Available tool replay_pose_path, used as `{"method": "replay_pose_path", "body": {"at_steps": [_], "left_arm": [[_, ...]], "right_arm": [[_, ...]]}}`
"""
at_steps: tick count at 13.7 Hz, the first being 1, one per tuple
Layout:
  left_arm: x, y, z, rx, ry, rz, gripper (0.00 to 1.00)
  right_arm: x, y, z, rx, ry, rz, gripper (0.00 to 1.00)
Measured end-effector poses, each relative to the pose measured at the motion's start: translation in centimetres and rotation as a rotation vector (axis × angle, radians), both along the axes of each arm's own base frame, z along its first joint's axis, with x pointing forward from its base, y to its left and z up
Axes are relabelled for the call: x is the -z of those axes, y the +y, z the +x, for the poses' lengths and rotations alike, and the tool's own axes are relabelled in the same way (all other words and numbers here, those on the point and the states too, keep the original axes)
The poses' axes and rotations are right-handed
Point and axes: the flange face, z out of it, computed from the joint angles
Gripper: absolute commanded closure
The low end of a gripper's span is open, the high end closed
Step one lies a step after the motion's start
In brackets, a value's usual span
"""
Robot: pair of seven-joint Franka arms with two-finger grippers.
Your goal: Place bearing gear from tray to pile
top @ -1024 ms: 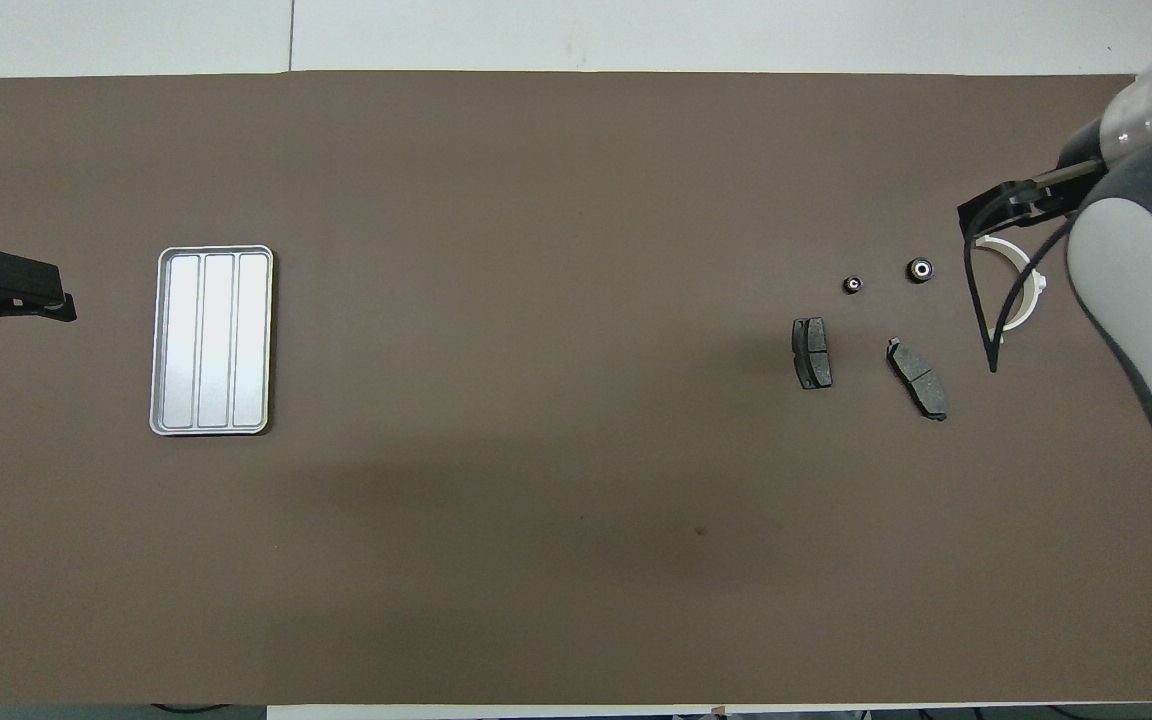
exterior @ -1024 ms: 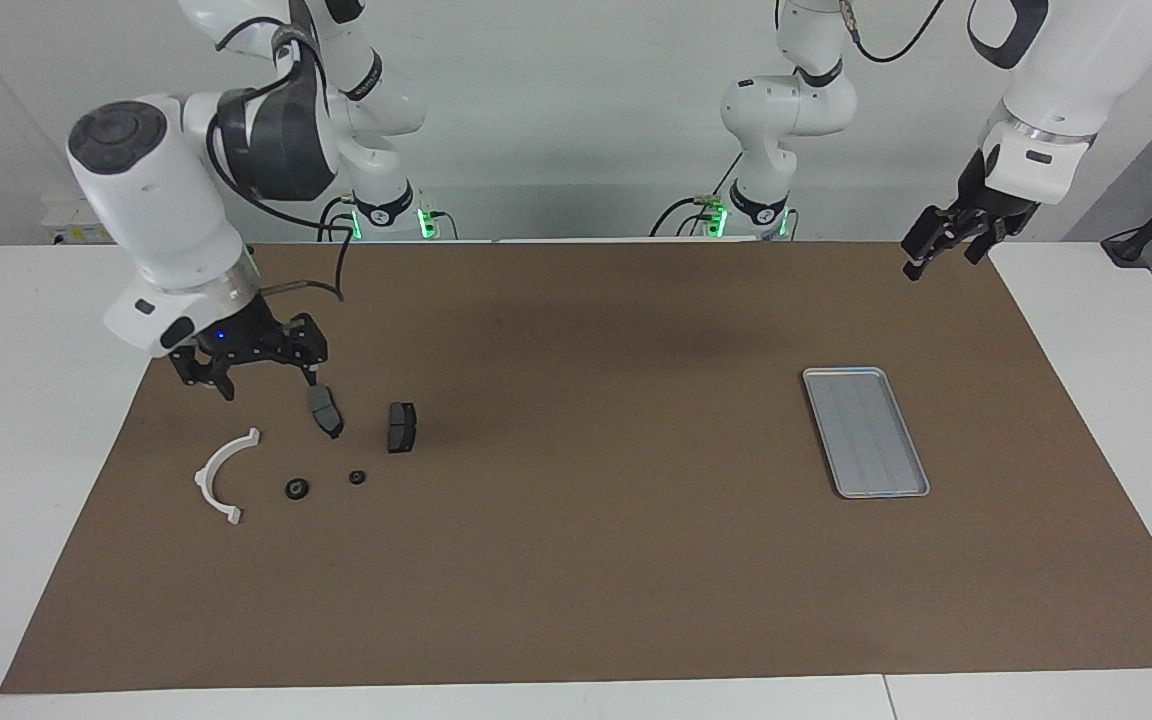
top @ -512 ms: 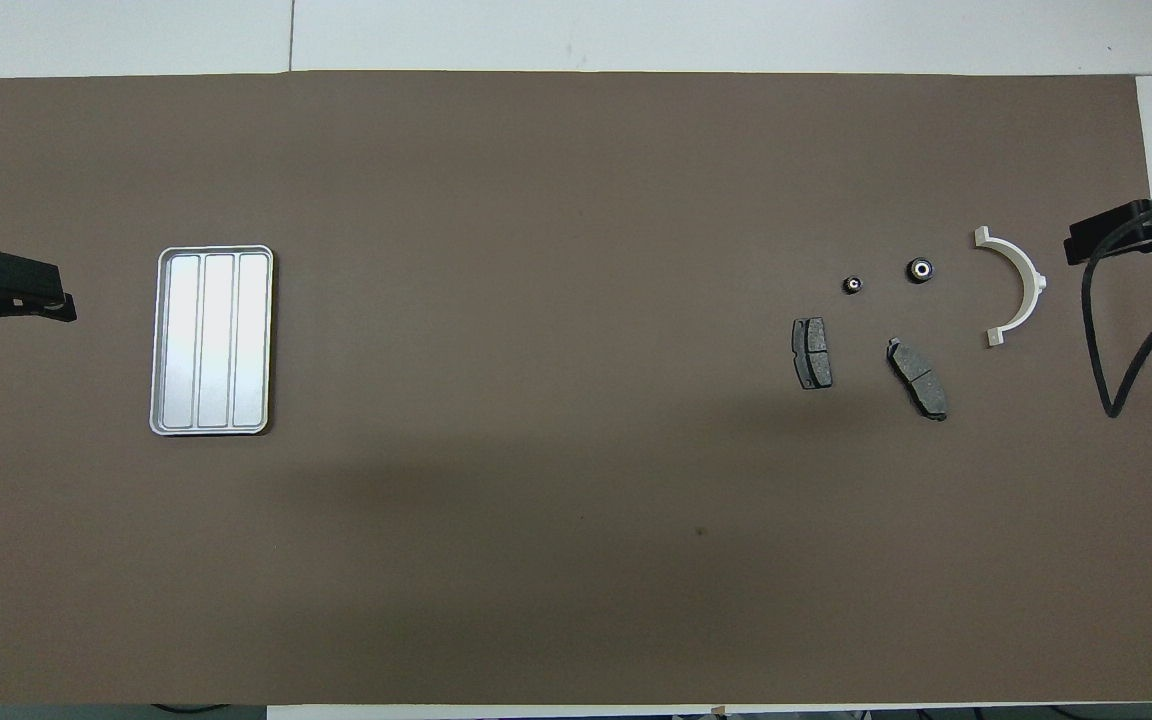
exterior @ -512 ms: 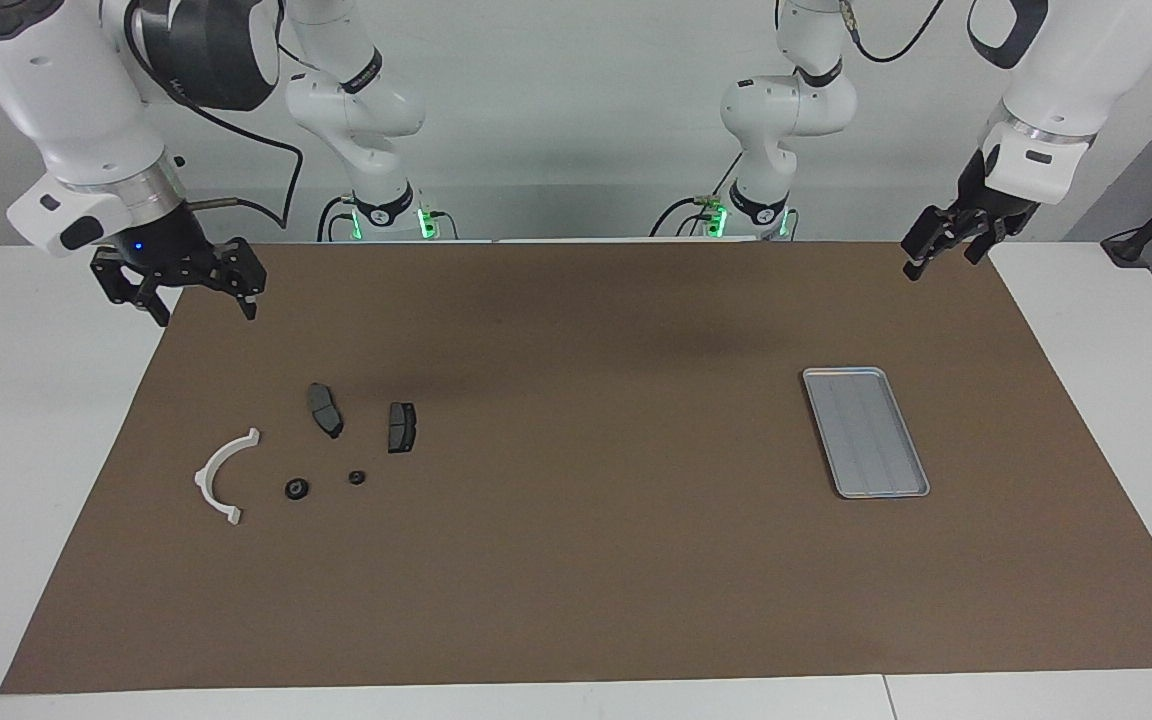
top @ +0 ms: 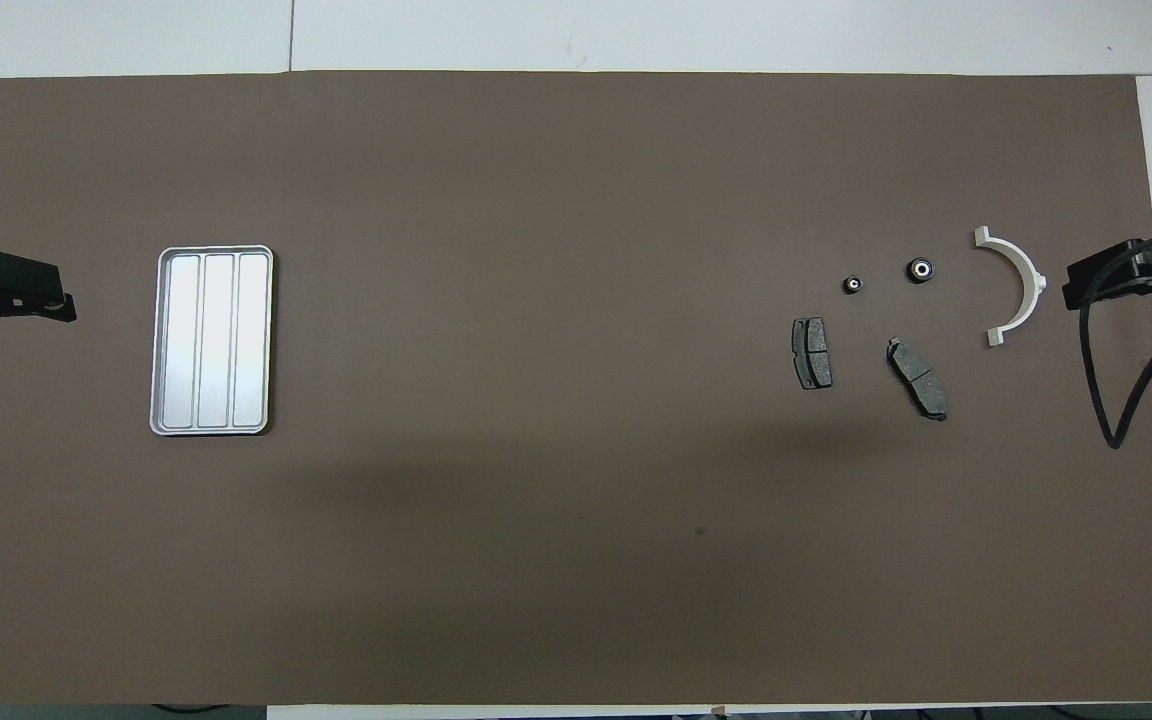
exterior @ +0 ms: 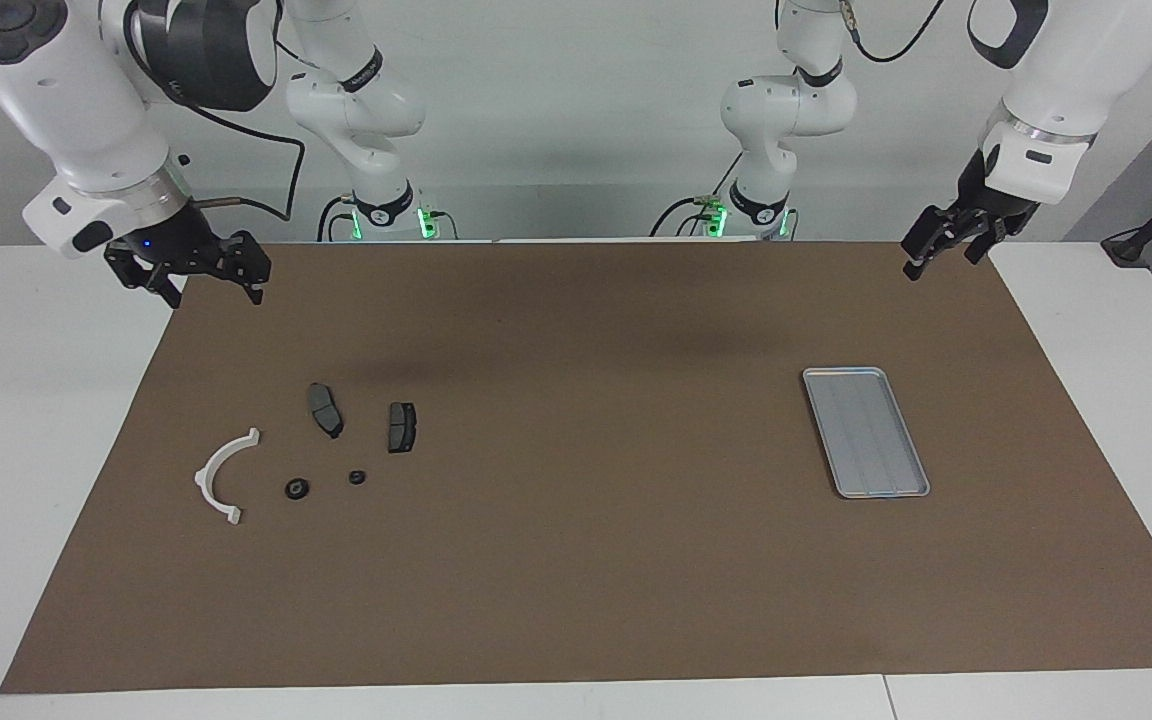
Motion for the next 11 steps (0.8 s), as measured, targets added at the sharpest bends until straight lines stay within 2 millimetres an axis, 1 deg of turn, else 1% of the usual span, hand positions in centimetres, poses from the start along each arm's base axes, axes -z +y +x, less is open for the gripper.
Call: {"method": "replay_pose_path", "body": {"at_steps": [3, 4, 6, 11], "left_arm": [[0.0, 0.0, 0.0, 0.000, 0.000, 0.000, 0.00], [0.0, 0.0, 0.0, 0.000, 0.000, 0.000, 0.00], [0.0, 0.0, 0.0, 0.000, 0.000, 0.000, 0.00], [0.0, 0.0, 0.0, 0.000, 0.000, 0.000, 0.00]], "right_arm": [[2.1, 0.6, -0.9, 0.016, -0.011, -0.006, 0.00], [2.4, 0.7, -1.3, 0.021, -0.008, -0.007, 0.00], [2.4, 0.8, -1.8, 0.030, -0.006, -0.009, 0.00], [2.3, 1.2, -1.9, 0.058, -0.013, 0.028, 0.00]]}}
